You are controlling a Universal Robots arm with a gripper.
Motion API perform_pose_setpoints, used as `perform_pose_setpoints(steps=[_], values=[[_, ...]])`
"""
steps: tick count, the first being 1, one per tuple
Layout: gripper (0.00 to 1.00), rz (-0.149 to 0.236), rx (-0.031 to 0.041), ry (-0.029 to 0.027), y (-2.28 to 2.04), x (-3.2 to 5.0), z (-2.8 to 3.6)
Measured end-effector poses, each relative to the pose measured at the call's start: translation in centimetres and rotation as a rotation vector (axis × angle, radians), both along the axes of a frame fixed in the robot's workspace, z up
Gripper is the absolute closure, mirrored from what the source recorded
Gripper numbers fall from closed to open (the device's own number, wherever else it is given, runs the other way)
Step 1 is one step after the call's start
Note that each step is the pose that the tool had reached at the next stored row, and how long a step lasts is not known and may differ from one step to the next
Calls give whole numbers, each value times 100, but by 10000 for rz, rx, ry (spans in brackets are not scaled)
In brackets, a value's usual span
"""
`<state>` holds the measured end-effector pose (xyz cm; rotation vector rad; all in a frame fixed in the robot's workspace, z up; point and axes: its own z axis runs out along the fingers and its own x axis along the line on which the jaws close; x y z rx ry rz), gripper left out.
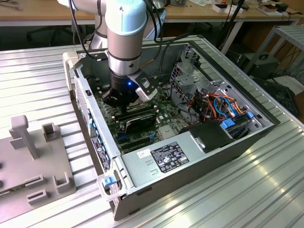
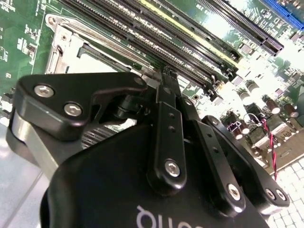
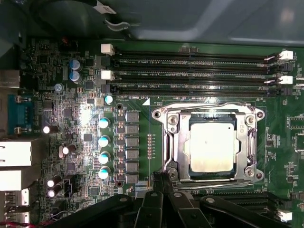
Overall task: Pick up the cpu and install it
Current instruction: 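Install the second cpu locking lever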
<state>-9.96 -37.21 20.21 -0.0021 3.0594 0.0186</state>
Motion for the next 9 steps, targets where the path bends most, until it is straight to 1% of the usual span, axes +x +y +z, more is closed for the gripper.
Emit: perform_pose_setpoints(steps=[2, 5, 7, 9], values=[[89, 7, -31, -1, 0, 0, -1], [89, 8, -32, -3, 0, 0, 7], [89, 9, -35, -2, 0, 1, 36], [89, 8, -37, -1, 0, 0, 124]])
